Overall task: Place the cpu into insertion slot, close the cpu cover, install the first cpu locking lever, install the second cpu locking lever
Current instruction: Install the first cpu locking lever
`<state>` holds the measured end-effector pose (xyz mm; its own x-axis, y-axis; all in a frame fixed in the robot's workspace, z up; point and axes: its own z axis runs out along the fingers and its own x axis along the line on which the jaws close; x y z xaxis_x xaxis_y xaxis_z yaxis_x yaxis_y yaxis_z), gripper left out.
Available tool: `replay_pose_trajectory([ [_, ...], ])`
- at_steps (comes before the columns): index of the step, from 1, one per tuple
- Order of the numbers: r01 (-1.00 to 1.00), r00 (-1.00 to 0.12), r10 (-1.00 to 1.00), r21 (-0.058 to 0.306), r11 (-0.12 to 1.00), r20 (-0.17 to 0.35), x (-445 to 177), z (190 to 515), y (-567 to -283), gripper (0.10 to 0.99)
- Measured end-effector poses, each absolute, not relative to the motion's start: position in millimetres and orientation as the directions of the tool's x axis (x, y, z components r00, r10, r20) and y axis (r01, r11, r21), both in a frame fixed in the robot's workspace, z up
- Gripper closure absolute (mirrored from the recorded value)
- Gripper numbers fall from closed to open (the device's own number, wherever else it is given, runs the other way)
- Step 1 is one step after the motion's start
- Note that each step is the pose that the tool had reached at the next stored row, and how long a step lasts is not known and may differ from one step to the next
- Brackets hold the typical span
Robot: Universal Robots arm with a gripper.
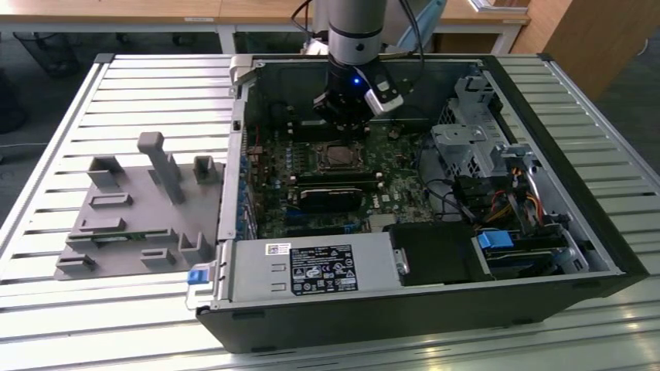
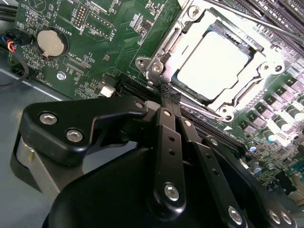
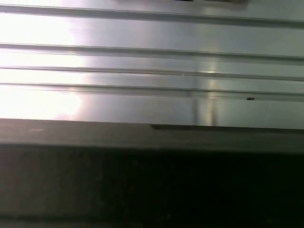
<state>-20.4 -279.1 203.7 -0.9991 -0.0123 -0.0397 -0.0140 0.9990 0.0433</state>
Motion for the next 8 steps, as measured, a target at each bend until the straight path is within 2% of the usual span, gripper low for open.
replay_pose_trajectory([
  [8,-0.014,-0.999,-0.011,0.059,0.998,-0.040,-20.3,202.9,-282.1,0.980],
])
